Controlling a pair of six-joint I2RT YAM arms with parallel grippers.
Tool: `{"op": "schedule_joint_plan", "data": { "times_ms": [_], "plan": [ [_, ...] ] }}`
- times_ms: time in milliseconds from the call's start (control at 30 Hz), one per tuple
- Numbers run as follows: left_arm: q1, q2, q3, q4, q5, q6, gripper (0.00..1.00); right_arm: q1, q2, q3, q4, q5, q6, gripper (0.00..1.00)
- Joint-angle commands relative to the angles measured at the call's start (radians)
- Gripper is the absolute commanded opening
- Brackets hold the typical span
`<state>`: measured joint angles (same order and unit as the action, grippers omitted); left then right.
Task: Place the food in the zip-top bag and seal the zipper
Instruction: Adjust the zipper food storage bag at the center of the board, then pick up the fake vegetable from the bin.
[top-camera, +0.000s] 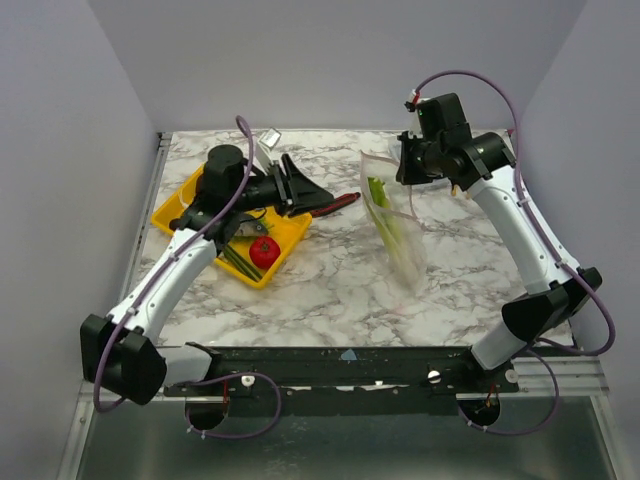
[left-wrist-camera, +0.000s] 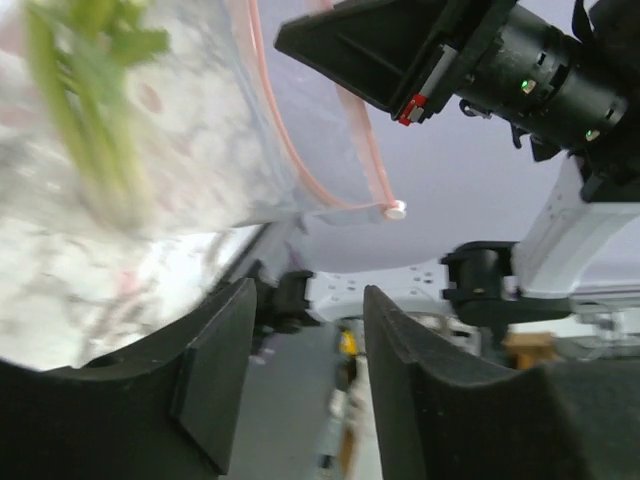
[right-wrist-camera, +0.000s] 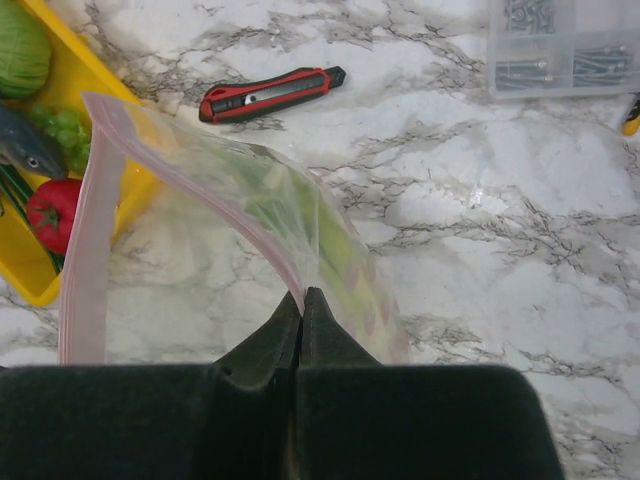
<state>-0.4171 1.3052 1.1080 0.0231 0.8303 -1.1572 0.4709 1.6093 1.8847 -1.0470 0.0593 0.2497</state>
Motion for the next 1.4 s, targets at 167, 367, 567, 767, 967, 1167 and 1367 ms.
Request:
{"op": "schedule_joint_plan", "data": {
  "times_ms": [167,367,567,767,967,1167,1367],
  "plan": [
    [0.247,-0.194,0.061,-0.498,-0.244,0.543,0.68,-0.012,-0.006,0.041,-0.012,-0.052,-0.024,0.00],
    [0.429,-0.122,0.009,-0.565,-0.426,0.520,0.70,-0.012,-0.017,0.053,-0.013,-0.052,-0.033,0.00],
    [0.570,-0.047,-0.129,-0.435,-0.554,0.329,0.65,-0.013,-0.030,0.019,0.011,-0.082,-0.036,0.00],
    [0.631,0.087,-0.074,-0.328,-0.735,0.405,0.59,-0.013,-0.045,-0.018,0.035,-0.096,-0.035,0.00],
    [0.639,0.335,0.143,-0.463,-0.799,0.704,0.50,-0.012,-0.057,-0.020,0.042,-0.105,-0.037,0.00],
    [0.648,0.511,0.285,-0.593,-0.749,0.702,0.44,-0.012,-0.061,-0.028,0.048,-0.106,-0.036,0.00],
    [0.673,0.547,0.261,-0.607,-0.738,0.627,0.49,-0.013,-0.067,-0.016,0.044,-0.108,-0.032,0.00]
  ]
}}
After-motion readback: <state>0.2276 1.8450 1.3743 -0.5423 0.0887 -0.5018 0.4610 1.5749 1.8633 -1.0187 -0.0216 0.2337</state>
